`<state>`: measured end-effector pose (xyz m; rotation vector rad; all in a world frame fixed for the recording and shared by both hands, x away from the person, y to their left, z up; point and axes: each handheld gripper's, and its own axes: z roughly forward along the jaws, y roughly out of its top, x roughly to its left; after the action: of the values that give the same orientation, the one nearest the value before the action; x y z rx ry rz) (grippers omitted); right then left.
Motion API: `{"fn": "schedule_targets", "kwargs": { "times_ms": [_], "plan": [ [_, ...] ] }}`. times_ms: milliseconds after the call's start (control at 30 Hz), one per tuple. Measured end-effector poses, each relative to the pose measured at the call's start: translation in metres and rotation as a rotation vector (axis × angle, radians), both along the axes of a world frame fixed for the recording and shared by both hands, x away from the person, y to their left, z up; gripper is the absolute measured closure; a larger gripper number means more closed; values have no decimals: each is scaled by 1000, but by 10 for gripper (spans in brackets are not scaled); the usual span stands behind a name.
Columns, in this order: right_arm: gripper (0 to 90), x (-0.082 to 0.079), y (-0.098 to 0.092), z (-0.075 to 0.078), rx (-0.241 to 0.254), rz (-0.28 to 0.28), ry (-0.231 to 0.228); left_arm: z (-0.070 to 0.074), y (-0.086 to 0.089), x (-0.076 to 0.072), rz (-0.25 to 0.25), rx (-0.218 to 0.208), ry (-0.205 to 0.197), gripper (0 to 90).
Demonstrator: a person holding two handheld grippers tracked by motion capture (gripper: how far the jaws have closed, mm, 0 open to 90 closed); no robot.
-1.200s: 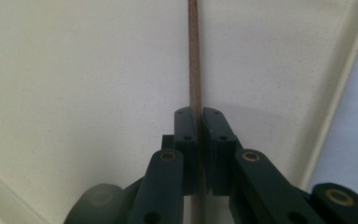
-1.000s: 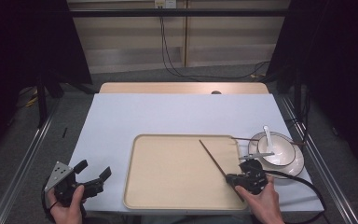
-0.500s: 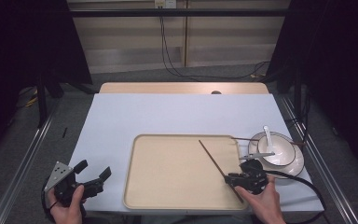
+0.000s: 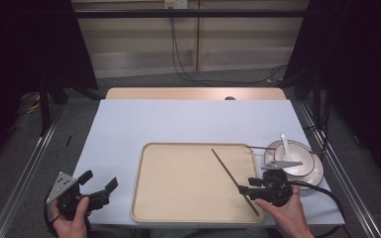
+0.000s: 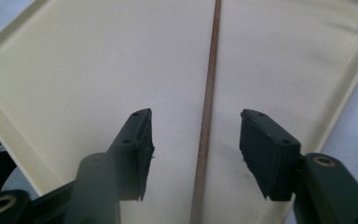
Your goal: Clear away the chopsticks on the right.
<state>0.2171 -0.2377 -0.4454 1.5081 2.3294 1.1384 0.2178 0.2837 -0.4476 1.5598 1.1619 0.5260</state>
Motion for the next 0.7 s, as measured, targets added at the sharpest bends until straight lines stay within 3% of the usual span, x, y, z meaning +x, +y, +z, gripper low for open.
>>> {"fn": "schedule_targets", "kwargs": {
  "times_ms": [67,133,300,433,700],
  "plan": [
    [396,0,-2,2,9,6,-7,0,0,0,0,2,0,32],
    [354,-3,-9,10,23,37,-61,0,0,0,1,1,0,32],
    [269,-9,-20,23,75,80,-140,0,0,0,1,1,4,32],
    [202,-12,-31,32,73,113,-188,0,0,0,1,3,3,35],
    [70,-12,-58,52,97,101,-252,0,1,0,3,5,4,35]
  ]
}}
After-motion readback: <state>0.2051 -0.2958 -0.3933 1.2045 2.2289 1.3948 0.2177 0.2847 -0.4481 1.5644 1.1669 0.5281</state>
